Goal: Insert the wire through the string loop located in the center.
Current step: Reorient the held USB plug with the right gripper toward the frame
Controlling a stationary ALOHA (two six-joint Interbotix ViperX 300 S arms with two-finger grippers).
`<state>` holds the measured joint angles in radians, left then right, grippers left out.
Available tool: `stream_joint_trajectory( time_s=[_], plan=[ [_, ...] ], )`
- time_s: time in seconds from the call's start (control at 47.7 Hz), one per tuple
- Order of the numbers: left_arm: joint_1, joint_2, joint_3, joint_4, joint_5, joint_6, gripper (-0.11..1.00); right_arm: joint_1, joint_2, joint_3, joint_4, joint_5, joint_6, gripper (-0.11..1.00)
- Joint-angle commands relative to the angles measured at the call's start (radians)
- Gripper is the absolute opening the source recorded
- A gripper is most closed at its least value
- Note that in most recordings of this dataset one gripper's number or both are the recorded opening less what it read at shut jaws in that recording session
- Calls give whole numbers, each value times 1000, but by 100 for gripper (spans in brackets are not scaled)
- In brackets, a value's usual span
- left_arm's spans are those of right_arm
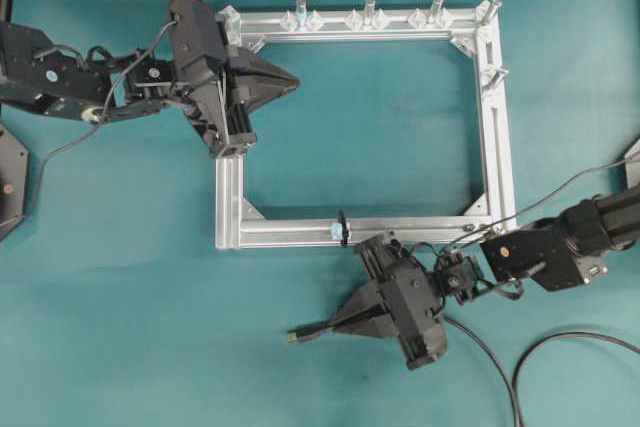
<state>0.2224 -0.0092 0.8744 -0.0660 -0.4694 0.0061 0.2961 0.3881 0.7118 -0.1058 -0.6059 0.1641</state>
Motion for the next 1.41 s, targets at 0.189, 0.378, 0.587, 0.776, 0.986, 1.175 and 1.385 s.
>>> stream_joint_trajectory(
  time_s=[0.189,0.378,0.587,0.776,0.986,1.175,1.385],
  plan=[
    [-3,-25,-8,3,-5,-2,0,3,-15,-11,0,5,2,8],
    [-3,-25,-9,3,-5,-2,0,3,-29,-11,0,8,2,8],
    [-3,-25,-9,3,-5,-2,0,3,-75,-8,0,41,2,8],
    [-3,-25,-8,3,-5,-2,0,2,-152,9,0,81,-2,8],
    [-3,-25,-8,3,-5,-2,0,3,-239,37,-2,132,-3,8],
    [-5,-25,-9,3,-5,-2,0,2,-311,61,-2,178,-5,8],
    [-5,-26,-8,3,-5,-2,0,3,-325,74,-3,189,-6,8]
  ],
)
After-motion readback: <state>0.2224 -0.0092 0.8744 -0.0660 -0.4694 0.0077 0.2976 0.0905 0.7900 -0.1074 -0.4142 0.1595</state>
